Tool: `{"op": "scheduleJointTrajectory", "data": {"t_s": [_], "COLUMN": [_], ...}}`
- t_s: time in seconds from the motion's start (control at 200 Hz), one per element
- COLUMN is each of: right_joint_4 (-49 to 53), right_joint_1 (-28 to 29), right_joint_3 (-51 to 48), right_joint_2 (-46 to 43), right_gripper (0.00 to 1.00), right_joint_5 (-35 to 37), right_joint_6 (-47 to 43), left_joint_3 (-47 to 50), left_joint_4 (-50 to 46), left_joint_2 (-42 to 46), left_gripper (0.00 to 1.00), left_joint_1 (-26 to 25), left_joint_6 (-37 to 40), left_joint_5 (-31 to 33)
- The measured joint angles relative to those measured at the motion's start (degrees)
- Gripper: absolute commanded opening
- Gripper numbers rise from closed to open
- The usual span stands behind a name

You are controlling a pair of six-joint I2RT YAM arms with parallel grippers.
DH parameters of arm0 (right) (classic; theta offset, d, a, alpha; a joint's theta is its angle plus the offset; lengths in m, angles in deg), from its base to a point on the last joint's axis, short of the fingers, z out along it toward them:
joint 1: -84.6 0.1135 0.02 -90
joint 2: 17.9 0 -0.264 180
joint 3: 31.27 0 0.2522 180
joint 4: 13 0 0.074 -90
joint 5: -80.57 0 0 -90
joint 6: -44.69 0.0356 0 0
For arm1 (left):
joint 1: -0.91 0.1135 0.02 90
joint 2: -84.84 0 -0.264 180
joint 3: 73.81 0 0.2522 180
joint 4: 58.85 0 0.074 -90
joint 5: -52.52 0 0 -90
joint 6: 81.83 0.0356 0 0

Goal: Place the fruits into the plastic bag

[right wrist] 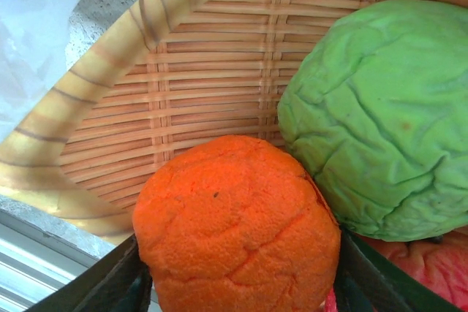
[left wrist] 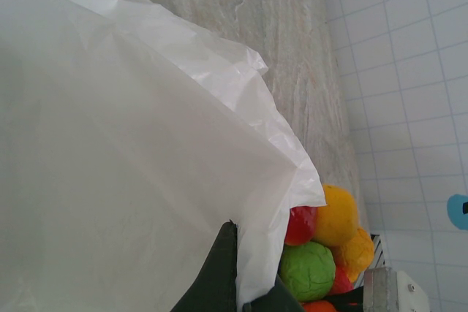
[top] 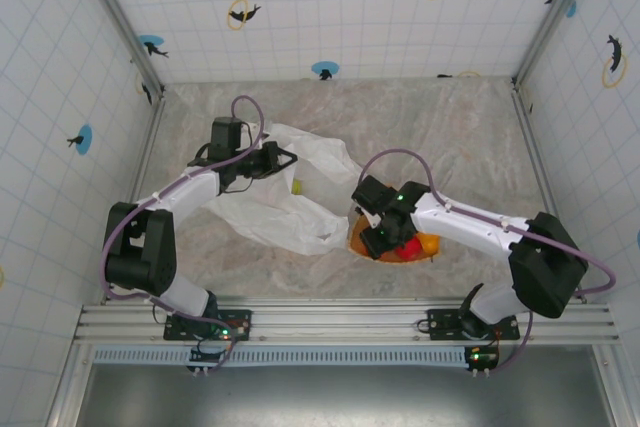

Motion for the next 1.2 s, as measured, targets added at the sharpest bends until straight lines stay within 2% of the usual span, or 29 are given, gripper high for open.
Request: {"op": "scheduleJointTrajectory", "data": {"t_s": [0.345, 0.651, 0.896, 1.051, 1.201], "right_joint_4": [0.3, 1.2, -7.6, -13.0, -17.3], "right_joint_1": [-0.3, -2.1, -5.8, -8.7, -8.9], "right_joint_3": [0.0, 1.7, 3.3, 5.2, 5.6], "right_joint_2": [-0.9, -6.0, -6.9, -2.4, 1.8], "right_gripper": [0.50, 0.49, 0.49, 0.49, 0.49], "right_joint_5": [-1.4, -3.8, -5.4, -4.7, -7.0], "right_joint_6": [-0.6, -0.8, -1.4, -1.8, -2.0], "left_joint_3": [0.0, 0.0, 0.0, 0.0, 0.0], "left_joint_4": [0.0, 0.0, 0.0, 0.1, 0.1], "left_joint_2": [0.0, 0.0, 0.0, 0.0, 0.0], "left_gripper": [0.00, 0.00, 0.00, 0.00, 0.00], "left_joint_1": [0.0, 0.0, 0.0, 0.0, 0.0], "left_joint_6": [0.0, 0.0, 0.0, 0.0, 0.0], "left_joint_5": [0.0, 0.0, -0.4, -0.8, -1.3]}}
